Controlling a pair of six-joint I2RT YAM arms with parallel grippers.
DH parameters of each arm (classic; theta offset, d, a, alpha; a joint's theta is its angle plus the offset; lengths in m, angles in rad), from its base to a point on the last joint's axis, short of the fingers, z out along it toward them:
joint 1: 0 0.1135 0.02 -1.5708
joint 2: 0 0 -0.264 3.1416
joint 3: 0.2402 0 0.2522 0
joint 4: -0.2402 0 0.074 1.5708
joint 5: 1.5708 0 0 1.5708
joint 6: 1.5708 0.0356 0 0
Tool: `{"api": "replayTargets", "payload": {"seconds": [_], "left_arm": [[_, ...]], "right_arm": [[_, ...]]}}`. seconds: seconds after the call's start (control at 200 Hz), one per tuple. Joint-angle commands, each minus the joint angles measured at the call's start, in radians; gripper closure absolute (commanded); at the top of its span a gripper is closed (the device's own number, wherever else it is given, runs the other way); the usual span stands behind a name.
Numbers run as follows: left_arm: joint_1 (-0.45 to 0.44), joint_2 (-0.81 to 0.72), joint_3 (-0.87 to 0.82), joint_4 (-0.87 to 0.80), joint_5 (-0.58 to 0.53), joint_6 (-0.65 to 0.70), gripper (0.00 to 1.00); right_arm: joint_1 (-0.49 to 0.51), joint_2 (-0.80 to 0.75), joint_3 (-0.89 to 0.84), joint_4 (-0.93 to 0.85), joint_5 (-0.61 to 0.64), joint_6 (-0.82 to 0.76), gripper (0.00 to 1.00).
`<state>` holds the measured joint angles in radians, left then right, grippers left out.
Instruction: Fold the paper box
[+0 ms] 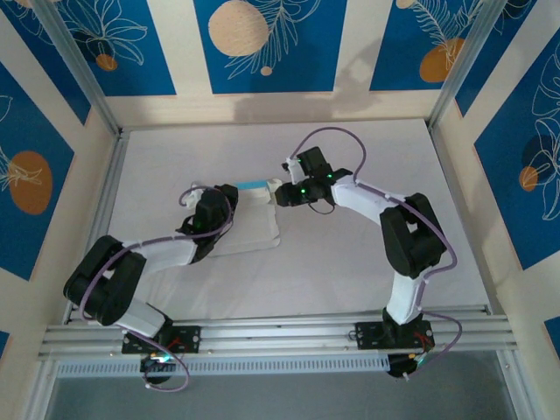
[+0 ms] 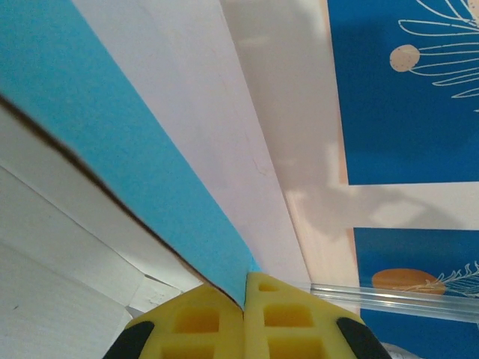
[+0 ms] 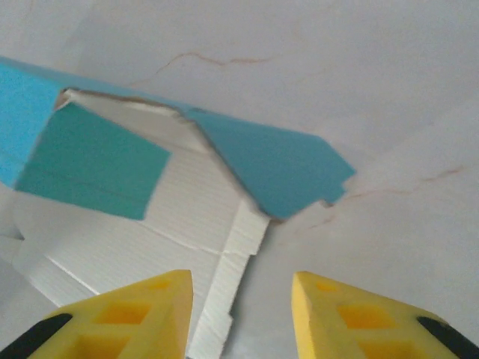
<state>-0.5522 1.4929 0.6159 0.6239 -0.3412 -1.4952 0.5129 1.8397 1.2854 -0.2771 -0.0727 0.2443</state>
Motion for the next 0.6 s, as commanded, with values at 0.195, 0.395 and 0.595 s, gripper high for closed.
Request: {"api": "replayTargets", "payload": {"seconds": [0.195, 0.395, 0.595], "left_arm": [[0.019, 0.003, 0.03, -0.128, 0.017, 0.0, 0.99], [0.024, 0.015, 0.035, -0.127, 0.026, -0.008, 0.99], [0.028, 0.031, 0.051, -0.135, 0.045, -0.024, 1.0]], "right_arm": [[-0.025, 0.036, 0.046, 0.031, -0.025, -0.237, 0.53], [-0.028, 0.116, 0.145, -0.035, -0.106, -0.23, 0.61], [-0.016, 0.153, 0.199, -0.059, -0.107, -0.193, 0.79]]}}
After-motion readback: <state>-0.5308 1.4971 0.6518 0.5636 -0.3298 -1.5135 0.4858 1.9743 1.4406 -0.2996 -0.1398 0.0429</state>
